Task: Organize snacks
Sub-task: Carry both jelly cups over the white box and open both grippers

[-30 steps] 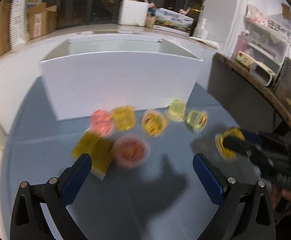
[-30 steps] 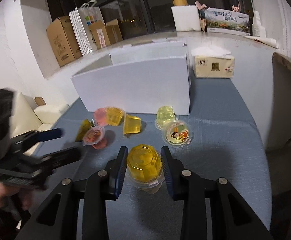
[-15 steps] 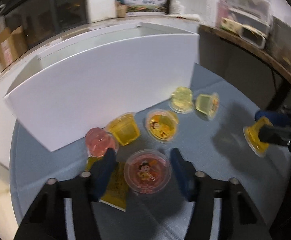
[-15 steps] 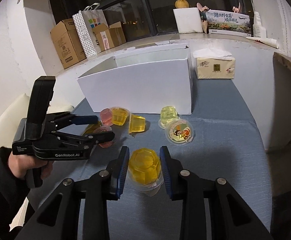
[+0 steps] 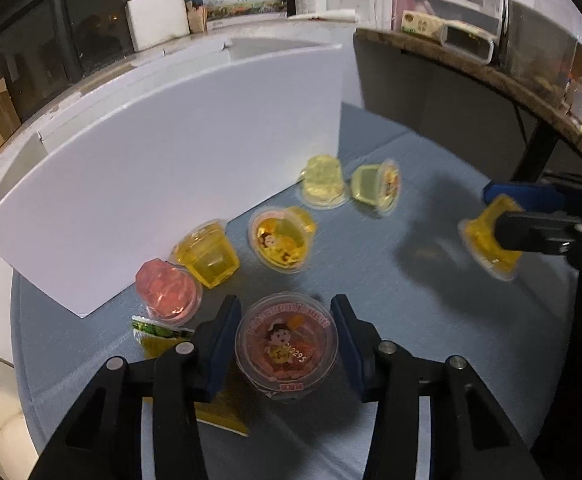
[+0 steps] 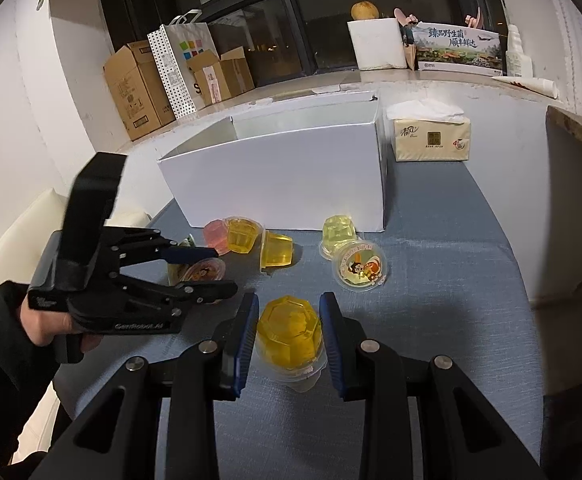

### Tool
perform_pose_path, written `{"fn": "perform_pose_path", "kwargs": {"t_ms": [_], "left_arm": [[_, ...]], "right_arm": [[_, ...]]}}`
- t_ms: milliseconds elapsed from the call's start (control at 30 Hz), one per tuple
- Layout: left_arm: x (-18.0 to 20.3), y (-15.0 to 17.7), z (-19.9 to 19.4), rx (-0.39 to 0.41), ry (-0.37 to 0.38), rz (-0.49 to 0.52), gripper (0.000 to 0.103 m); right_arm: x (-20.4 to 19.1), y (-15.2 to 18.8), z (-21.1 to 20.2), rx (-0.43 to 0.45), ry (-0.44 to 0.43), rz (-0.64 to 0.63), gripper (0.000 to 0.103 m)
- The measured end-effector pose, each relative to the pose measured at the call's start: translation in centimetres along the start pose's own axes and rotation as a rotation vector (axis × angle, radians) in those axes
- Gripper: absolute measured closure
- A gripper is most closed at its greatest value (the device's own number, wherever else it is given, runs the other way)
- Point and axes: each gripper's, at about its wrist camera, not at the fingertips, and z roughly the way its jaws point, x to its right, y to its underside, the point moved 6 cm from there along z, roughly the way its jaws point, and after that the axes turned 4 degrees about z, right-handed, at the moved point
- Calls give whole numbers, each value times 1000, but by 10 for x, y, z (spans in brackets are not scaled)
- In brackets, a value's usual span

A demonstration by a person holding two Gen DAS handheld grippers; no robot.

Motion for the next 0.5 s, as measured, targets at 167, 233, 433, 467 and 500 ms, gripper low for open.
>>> {"fn": "perform_pose_path", "kwargs": {"t_ms": [167, 233, 433, 467, 500], "left_arm": [[-2, -8, -31, 85, -10, -54, 52], [-11, -16, -47, 136, -23, -104, 52], [-57, -46, -96, 289, -91, -289, 52], [-64, -52, -101, 301, -110, -295, 52], [-73, -61, -106, 311, -129, -301, 52]], "right_arm": [[-4, -6, -3, 13, -4, -15, 69], [-6, -11, -4, 21, -4, -26, 69], [-19, -54, -10, 81, -18, -80, 69], [-21, -62, -10, 92, -26, -86, 69], [-24, -74, -10, 105, -31, -94, 69]]}}
